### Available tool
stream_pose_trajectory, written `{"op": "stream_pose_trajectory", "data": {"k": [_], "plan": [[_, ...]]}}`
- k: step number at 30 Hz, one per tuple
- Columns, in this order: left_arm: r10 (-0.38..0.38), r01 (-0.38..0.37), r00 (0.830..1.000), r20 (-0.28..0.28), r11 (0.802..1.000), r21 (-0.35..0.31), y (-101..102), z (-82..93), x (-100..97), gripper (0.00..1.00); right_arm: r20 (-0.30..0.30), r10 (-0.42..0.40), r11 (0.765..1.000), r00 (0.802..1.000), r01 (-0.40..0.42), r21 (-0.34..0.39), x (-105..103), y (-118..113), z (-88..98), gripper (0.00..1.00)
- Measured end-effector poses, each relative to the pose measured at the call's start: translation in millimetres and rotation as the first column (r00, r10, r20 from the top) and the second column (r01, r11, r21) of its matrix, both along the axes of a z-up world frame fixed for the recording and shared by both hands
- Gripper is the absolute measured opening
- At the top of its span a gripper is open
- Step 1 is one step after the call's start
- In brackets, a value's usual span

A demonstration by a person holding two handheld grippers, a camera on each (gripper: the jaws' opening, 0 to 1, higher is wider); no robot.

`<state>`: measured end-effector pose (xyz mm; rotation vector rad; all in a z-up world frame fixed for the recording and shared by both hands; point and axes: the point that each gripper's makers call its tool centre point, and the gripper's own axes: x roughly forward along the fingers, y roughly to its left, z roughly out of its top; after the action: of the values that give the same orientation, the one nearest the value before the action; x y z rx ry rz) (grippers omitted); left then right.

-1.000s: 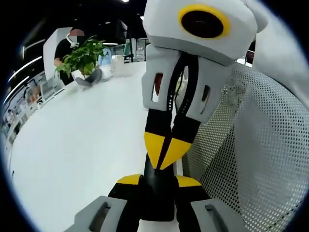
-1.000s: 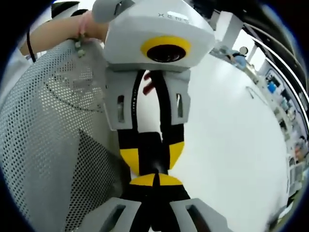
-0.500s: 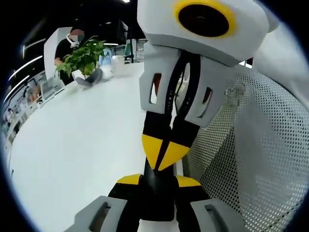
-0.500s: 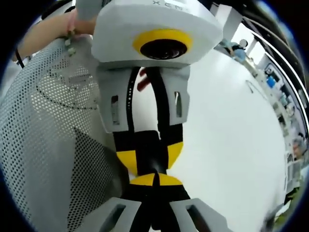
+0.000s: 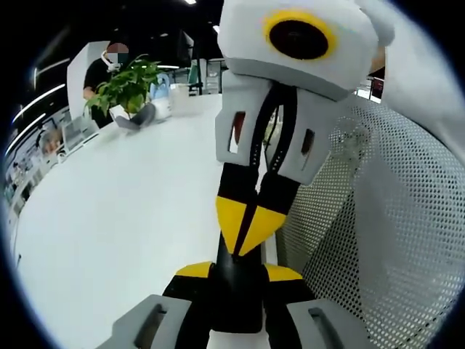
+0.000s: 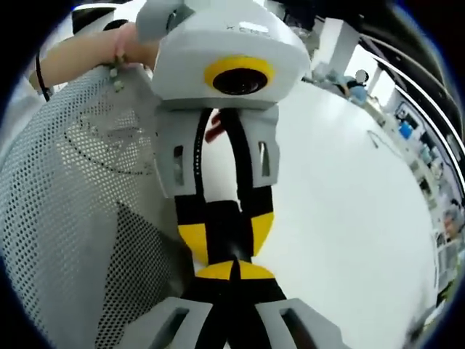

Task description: Press the specified remote control buttons in sequence, fully releasing each button before pressing the next.

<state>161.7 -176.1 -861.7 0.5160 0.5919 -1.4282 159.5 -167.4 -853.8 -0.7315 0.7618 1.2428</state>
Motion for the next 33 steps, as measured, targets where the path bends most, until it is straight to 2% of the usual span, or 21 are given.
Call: {"op": "stream_pose_trajectory", "data": {"k": [5, 12, 14, 20, 22, 24, 27, 33], "plan": [[0.0, 0.0, 1.0, -0.001, 1.0, -0.001, 0.3, -0.1, -0.3, 0.25, 0.031, 0.041, 0.999, 0.999, -0.04, -0.011, -0.3, 5.0, -0.3, 0.0], [0.004, -0.004, 1.0, 0.003, 1.0, 0.007, -0.1, -0.2, -0.7, 0.25, 0.045, 0.087, 0.996, 0.995, -0.087, -0.011, 0.6, 7.2, -1.1, 0.0], [0.012, -0.012, 1.0, 0.004, 1.0, 0.01, -0.6, -0.4, -0.8, 0.25, 0.052, 0.082, 0.997, 0.995, -0.081, -0.009, -0.5, 7.3, -1.3, 0.0], [0.039, -0.039, 0.999, 0.014, 0.999, -0.01, -1.2, -0.1, -0.9, 0.25, 0.125, 0.072, 0.995, 0.99, -0.08, 0.058, -2.3, 6.1, -0.7, 0.0], [0.051, -0.051, 0.999, 0.009, 0.999, -0.019, -1.0, 0.0, -0.4, 0.26, 0.157, 0.103, 0.993, 0.982, -0.112, 0.047, -2.1, 6.8, -0.1, 0.0], [0.054, -0.054, 0.998, 0.014, 0.998, -0.019, -1.7, 0.3, -0.6, 0.26, 0.155, 0.083, 0.995, 0.984, -0.09, 0.037, -2.0, 8.1, 0.0, 0.0], [0.058, -0.058, 0.998, 0.01, 0.998, -0.024, -1.9, 0.5, -0.5, 0.26, 0.202, 0.142, 0.989, 0.969, -0.148, 0.012, -2.6, 7.0, -0.6, 0.0], [0.062, -0.062, 0.998, 0.01, 0.998, -0.022, -2.4, 0.3, 0.1, 0.26, 0.198, 0.142, 0.989, 0.97, -0.148, 0.016, -1.3, 7.2, -0.8, 0.0]]}}
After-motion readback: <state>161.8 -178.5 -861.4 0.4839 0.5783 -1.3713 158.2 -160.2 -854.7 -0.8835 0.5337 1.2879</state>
